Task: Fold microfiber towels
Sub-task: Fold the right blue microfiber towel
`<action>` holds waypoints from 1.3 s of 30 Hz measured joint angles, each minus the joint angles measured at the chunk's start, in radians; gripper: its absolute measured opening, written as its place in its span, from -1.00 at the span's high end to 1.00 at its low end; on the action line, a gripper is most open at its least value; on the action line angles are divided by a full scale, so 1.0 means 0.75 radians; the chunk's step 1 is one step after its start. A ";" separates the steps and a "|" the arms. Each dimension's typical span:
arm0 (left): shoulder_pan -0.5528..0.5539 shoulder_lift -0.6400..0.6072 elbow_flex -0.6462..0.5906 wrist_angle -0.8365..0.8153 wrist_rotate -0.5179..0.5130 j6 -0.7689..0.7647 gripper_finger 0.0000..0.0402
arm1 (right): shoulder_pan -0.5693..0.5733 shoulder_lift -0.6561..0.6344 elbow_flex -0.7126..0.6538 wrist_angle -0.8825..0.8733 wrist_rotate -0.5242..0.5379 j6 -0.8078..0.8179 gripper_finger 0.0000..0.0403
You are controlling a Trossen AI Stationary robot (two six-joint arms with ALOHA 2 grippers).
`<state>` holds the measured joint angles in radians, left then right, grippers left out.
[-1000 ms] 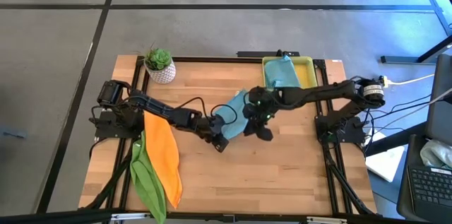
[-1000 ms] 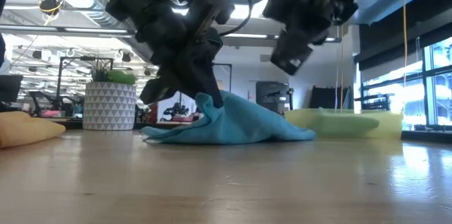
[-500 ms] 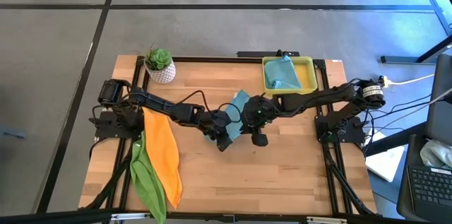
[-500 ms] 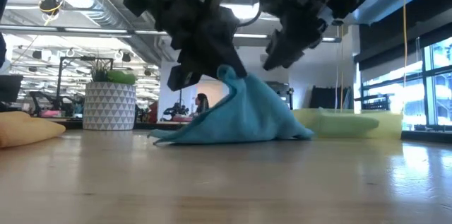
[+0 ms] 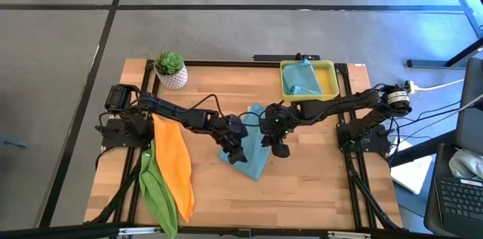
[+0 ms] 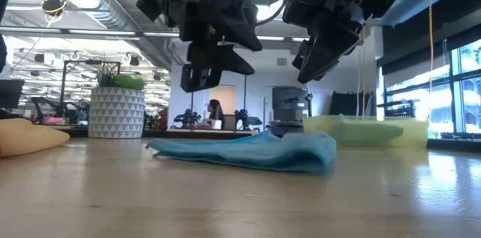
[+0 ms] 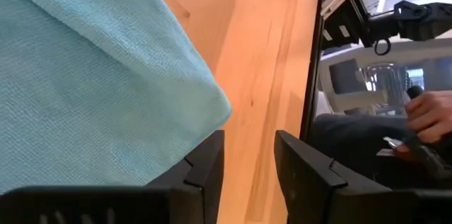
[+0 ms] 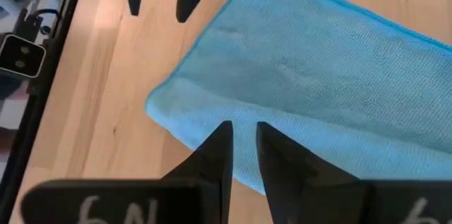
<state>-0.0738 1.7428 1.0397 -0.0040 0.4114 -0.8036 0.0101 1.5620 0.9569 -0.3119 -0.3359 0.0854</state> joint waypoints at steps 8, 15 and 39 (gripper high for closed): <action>-0.003 -0.006 0.001 -0.247 0.037 0.220 0.43 | 0.024 0.000 0.000 -0.011 -0.142 0.017 0.67; -0.092 -0.009 0.000 -0.578 -0.044 0.821 0.43 | 0.096 0.000 0.000 -0.021 -0.286 -0.127 0.67; -0.367 -0.233 0.275 -0.945 -0.736 0.600 0.43 | 0.340 0.000 0.015 0.016 0.242 -0.018 -0.17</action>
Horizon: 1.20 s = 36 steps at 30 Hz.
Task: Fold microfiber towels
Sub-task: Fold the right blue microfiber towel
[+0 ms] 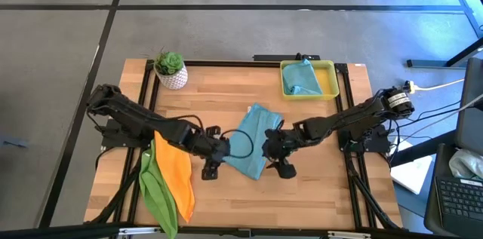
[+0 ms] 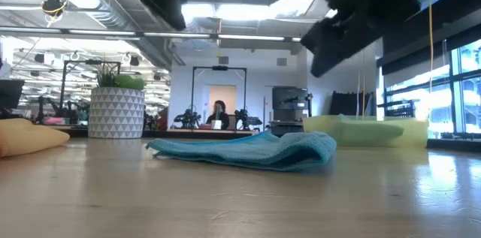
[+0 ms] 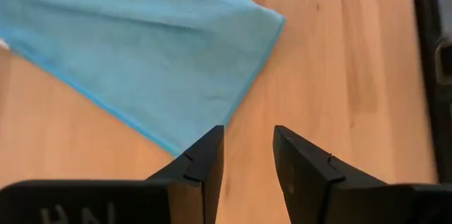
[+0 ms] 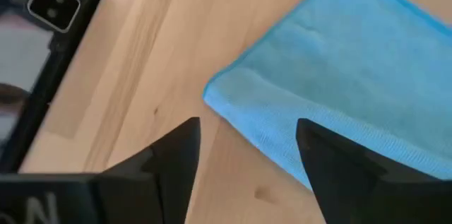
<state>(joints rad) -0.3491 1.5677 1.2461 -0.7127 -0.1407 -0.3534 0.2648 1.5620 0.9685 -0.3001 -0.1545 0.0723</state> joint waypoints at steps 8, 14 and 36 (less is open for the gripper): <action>-0.021 -0.019 0.005 -0.307 -0.097 0.041 0.43 | 0.152 0.087 0.018 0.070 0.110 -0.179 -0.11; -0.091 -0.205 0.007 -0.219 -0.244 0.064 0.43 | 0.210 0.339 0.310 -0.148 0.133 -0.108 -0.11; -0.372 -0.466 0.007 -0.284 -0.524 -0.085 0.43 | 0.201 0.670 0.811 -0.708 0.295 -0.127 -0.03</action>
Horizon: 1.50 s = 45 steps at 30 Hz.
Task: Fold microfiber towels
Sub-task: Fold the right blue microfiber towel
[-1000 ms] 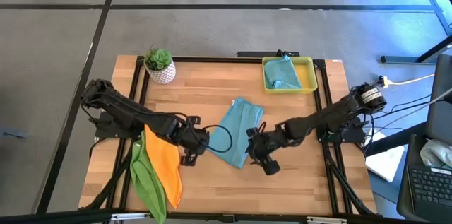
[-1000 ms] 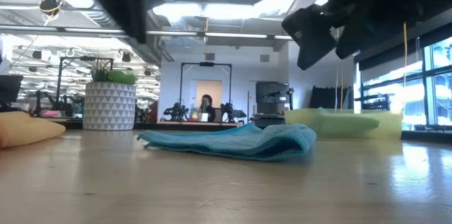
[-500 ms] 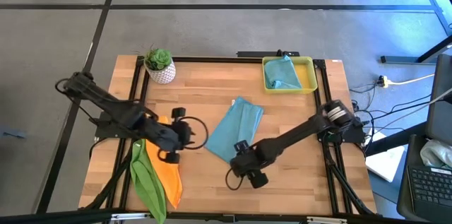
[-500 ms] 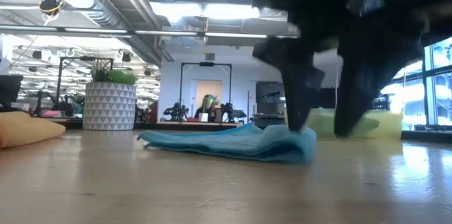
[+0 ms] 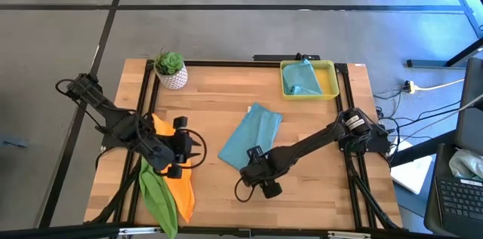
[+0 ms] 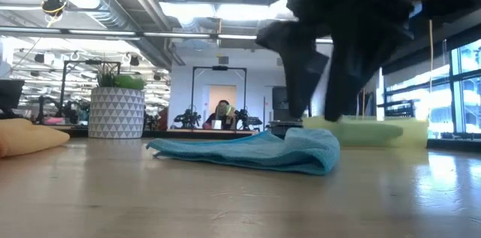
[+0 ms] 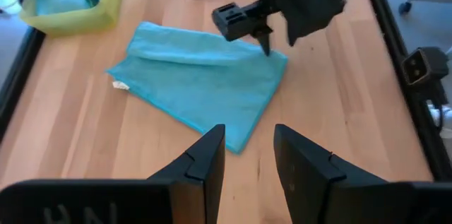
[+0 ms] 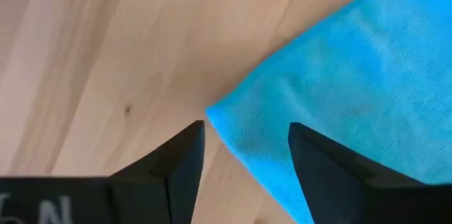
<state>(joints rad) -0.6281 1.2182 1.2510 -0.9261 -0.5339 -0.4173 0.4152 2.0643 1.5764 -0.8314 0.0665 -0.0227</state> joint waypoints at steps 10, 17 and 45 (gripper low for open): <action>0.002 -0.001 -0.001 -0.012 -0.076 -0.072 0.43 | 0.000 0.006 -0.210 0.115 -0.124 0.144 0.12; 0.005 -0.001 -0.001 -0.012 -0.159 -0.136 0.43 | -0.006 0.000 -0.230 0.109 -0.144 0.179 0.17; 0.040 -0.001 -0.011 -0.001 -0.181 -0.065 0.43 | -0.023 0.049 -0.176 0.219 -0.123 0.519 0.95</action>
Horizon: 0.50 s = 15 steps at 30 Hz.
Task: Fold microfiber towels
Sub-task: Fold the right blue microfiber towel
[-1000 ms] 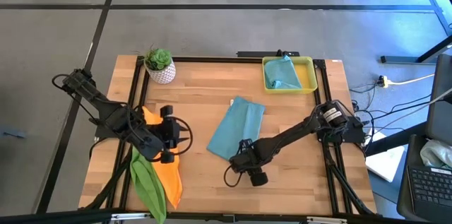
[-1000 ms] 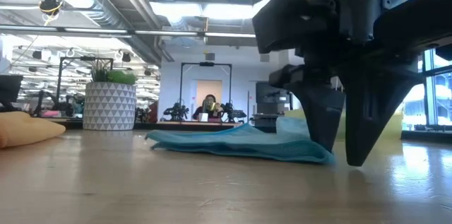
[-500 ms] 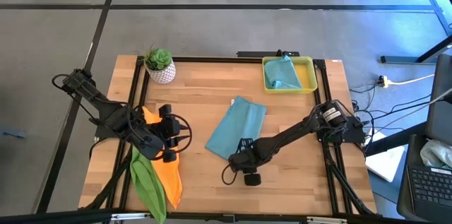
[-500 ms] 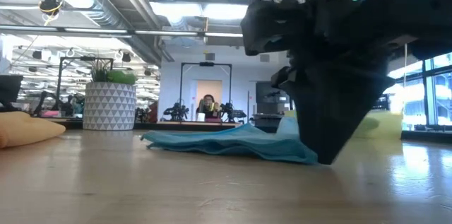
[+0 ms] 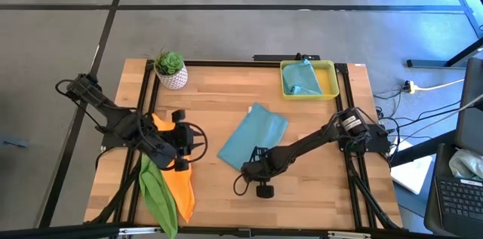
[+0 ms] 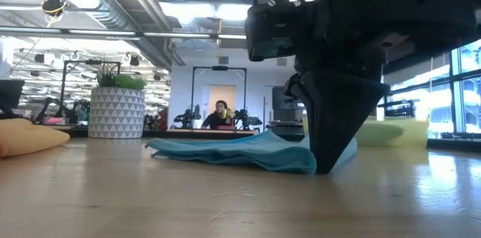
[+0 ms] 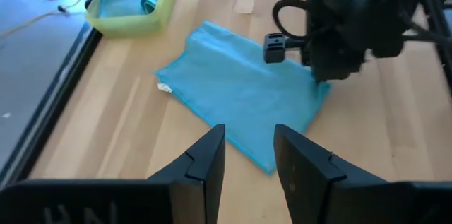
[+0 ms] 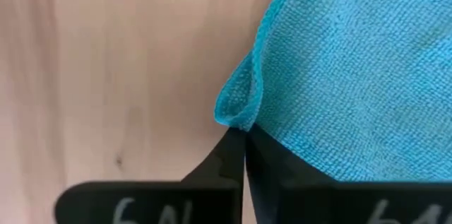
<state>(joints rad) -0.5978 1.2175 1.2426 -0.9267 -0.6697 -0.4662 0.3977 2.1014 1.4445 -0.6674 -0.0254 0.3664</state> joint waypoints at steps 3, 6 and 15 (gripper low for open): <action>0.025 0.001 -0.043 -0.001 0.004 0.045 0.43 | 0.002 0.008 0.047 -0.063 -0.005 0.028 0.97; 0.045 0.001 -0.096 -0.002 0.008 0.070 0.43 | 0.001 0.005 0.105 -0.147 0.001 0.034 0.98; 0.060 0.001 -0.157 -0.025 0.181 0.145 0.43 | -0.001 -0.093 0.142 -0.192 0.083 0.191 0.98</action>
<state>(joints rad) -0.5526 1.2182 1.1248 -0.9454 -0.5340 -0.3574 0.3973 2.0320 1.5508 -0.8116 0.0366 0.5095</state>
